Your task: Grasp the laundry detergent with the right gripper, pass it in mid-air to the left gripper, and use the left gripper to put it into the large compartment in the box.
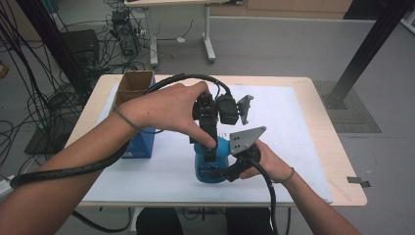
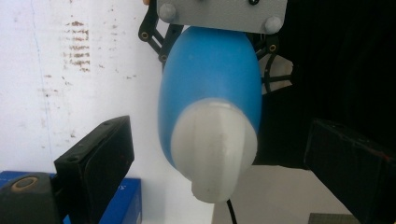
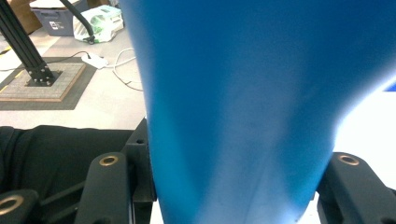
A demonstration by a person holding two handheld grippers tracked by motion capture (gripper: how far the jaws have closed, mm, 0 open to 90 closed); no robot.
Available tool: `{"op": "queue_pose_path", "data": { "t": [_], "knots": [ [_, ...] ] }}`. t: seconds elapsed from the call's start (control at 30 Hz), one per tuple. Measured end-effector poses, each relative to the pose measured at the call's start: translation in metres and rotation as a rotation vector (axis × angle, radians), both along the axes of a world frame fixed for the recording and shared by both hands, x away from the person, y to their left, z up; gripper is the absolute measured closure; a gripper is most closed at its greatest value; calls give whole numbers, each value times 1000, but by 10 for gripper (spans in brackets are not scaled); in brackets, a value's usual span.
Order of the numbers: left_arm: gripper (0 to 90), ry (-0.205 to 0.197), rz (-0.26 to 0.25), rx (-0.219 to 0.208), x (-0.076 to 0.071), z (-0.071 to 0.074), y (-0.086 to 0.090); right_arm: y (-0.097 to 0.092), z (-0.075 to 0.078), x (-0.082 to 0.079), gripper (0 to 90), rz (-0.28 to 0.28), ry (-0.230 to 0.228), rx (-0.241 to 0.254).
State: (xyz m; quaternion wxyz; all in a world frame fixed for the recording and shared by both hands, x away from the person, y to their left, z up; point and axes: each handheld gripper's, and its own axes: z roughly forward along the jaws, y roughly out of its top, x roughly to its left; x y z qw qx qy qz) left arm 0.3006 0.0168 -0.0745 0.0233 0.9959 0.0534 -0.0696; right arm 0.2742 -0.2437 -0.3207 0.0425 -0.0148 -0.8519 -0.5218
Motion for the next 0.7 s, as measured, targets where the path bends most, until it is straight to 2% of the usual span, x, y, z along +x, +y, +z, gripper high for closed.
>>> {"op": "queue_pose_path", "data": {
  "t": [0.7],
  "knots": [
    [86, -1, 0, 2, 0, -1, 0, 1, -1, 0, 421, 2, 4, 3]
  ]
}}
